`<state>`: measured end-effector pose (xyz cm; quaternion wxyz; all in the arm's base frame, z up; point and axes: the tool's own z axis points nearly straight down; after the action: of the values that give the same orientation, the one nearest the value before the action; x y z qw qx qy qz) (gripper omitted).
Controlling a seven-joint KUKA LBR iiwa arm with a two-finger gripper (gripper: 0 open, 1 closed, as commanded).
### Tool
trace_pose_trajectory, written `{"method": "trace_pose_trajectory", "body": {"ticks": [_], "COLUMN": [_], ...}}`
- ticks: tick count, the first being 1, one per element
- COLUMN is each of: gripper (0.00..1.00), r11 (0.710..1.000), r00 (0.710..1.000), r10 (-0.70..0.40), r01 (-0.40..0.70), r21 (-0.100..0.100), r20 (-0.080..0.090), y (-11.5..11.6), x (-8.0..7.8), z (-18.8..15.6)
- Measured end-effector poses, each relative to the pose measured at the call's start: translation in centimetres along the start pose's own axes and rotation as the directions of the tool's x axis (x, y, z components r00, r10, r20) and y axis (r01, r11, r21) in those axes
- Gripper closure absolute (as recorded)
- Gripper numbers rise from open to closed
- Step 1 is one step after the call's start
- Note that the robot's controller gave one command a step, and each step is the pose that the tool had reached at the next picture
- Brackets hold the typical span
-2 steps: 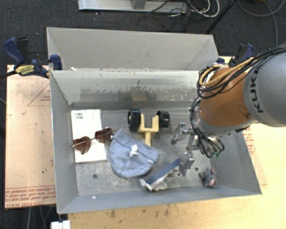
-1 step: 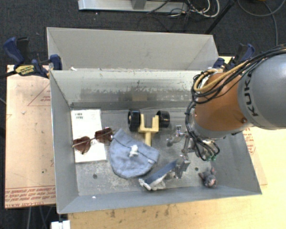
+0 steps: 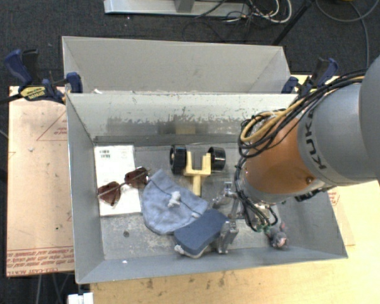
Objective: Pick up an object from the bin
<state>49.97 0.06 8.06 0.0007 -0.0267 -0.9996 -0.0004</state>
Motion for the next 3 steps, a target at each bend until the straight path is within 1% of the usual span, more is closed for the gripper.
{"method": "trace_pose_trajectory", "body": {"ticks": [1,2,3], "gripper": [1.0,1.0,1.0], "r11": [0.997,0.996,0.998], "r00": [0.996,0.996,0.998], "r10": [-0.083,-0.084,-0.068], "r01": [0.083,0.084,0.068], "r21": [-0.002,-0.002,0.0], "r20": [0.01,0.01,0.002], "y": [-1.7,-1.7,-2.0], "x": [-0.3,-0.3,1.7], "z": [0.6,0.6,-9.5]}}
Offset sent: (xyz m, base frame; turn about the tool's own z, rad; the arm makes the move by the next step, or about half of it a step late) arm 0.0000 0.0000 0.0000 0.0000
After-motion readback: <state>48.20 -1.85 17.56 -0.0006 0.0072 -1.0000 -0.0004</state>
